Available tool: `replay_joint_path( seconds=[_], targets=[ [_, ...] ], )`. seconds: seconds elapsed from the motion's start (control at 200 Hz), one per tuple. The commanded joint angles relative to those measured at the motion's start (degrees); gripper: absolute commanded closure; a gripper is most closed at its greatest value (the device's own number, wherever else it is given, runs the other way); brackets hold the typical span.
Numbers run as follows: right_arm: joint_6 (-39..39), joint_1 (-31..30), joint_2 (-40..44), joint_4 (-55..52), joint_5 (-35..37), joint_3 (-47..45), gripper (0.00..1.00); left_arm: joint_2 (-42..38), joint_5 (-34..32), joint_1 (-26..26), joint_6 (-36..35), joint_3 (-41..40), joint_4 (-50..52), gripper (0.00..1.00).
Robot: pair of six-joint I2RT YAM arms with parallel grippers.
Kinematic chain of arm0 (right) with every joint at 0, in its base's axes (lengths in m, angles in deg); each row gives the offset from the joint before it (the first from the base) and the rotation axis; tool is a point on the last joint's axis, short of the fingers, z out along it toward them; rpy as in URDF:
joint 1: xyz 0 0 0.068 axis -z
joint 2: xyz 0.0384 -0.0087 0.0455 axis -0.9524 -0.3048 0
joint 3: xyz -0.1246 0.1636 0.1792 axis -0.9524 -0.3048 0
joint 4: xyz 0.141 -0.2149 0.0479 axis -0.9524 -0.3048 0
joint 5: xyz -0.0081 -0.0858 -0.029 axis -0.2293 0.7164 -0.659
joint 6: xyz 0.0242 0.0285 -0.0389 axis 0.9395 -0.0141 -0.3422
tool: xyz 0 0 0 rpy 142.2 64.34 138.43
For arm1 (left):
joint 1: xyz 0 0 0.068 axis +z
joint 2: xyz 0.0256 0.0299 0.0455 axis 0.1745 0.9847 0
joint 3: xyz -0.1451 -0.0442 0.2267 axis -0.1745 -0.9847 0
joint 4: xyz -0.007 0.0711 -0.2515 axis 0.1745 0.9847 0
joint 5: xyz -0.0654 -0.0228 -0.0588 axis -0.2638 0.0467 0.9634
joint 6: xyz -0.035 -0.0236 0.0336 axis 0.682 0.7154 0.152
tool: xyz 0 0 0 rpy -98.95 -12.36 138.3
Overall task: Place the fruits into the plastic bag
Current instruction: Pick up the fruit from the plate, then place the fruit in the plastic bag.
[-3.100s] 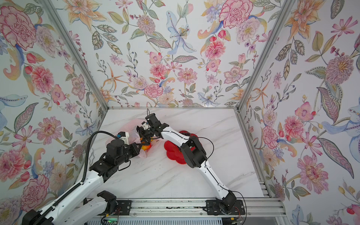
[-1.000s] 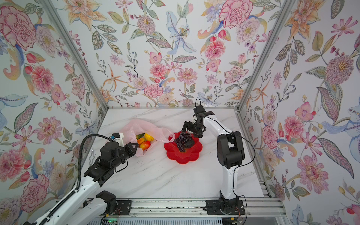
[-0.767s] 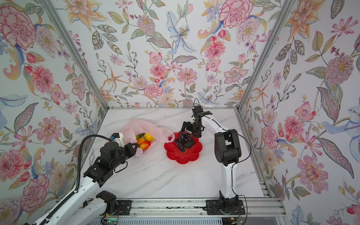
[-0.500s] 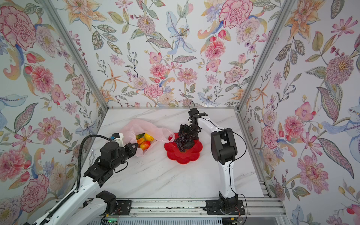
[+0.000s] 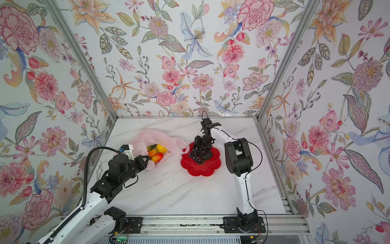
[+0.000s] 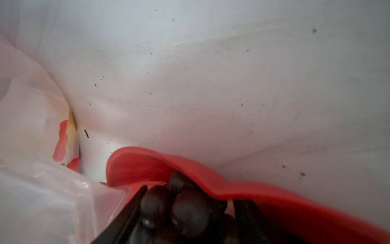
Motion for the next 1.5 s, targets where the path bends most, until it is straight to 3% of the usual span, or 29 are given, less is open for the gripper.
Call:
replay_joint_path(
  seconds=[0.0, 0.26, 0.52, 0.901, 1.221, 1.496],
  targets=[
    [-0.3, 0.1, 0.2, -0.8, 0.1, 1.6, 0.44, -0.5, -0.4, 0.6, 0.5, -1.1, 0.0, 1.0],
    [-0.1, 0.5, 3.8, -0.6, -1.3, 1.3, 0.59, 0.6, -0.5, 0.6, 1.1, -1.3, -1.2, 1.0],
    [1.0, 1.8, 10.2, 2.4, -6.9, -4.6, 0.64, 1.4, -0.3, 0.6, 1.2, -1.3, -2.2, 1.0],
    [5.3, 5.8, 24.0, 9.0, -14.7, -16.9, 0.65, 2.1, 0.1, 0.6, 0.7, -0.6, -2.3, 1.0],
    [9.3, 9.6, 31.5, 9.3, -20.4, -14.9, 0.64, 1.9, 0.5, 0.7, 0.8, -0.7, -2.3, 1.0],
    [20.2, 10.6, 35.5, 18.3, -24.8, -12.1, 0.64, 0.9, 0.8, 0.6, 1.0, -1.1, -2.1, 1.0]
  ],
)
